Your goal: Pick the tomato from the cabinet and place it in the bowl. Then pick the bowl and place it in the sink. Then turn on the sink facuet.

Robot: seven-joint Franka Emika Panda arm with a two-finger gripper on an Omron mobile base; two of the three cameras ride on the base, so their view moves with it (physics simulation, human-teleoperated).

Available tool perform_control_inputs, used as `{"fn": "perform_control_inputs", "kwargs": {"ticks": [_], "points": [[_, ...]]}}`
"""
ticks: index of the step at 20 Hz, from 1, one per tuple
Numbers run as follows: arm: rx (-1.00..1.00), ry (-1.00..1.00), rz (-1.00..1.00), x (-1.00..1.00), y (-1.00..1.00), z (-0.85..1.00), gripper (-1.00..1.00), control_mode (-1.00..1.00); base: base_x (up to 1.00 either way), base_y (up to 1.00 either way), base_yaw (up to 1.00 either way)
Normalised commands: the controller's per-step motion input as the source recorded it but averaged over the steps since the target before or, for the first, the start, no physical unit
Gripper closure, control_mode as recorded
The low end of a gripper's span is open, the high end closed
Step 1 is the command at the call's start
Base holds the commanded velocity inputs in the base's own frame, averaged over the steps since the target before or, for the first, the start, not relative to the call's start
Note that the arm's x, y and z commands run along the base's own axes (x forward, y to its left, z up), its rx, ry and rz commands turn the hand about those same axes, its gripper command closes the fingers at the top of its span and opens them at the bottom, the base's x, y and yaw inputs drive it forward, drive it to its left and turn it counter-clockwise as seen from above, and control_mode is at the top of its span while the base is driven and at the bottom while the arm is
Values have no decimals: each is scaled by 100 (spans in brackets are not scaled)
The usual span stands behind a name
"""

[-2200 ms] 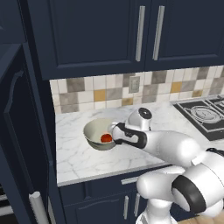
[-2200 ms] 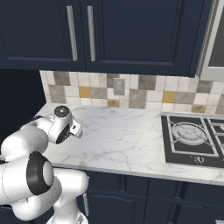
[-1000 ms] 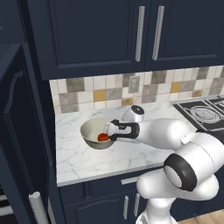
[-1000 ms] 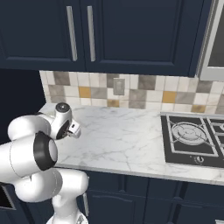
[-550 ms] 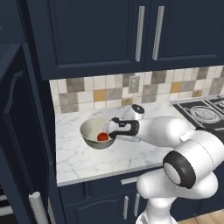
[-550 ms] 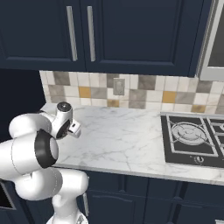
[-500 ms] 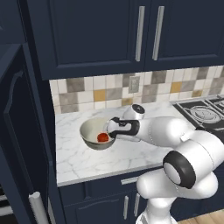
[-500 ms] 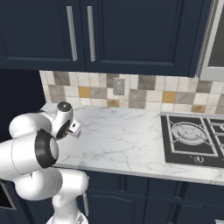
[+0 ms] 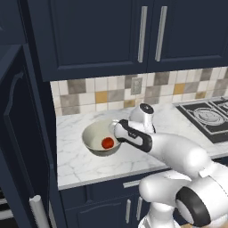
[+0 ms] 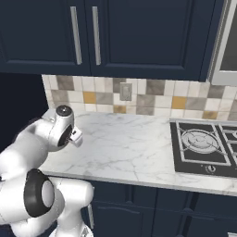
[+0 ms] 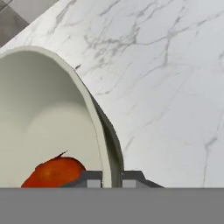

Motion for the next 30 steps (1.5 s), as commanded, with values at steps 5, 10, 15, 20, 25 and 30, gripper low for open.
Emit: {"fn": "perform_control_inputs", "kwargs": {"ticks": [5,10,15,20,25,30], "points": [[0,10,-26,-68,-18,79,100,-100,0,0,0],[1,10,-33,-84,-39,93,100,-100,0,0,0],[0,7,-31,-83,-42,99,100,-100,0,0,0],[3,2,-26,-80,-46,100,100,-100,0,0,0],[6,7,-21,-80,-39,100,100,-100,0,0,0],[9,1,-18,-80,-24,70,100,-100,0,0,0]]}}
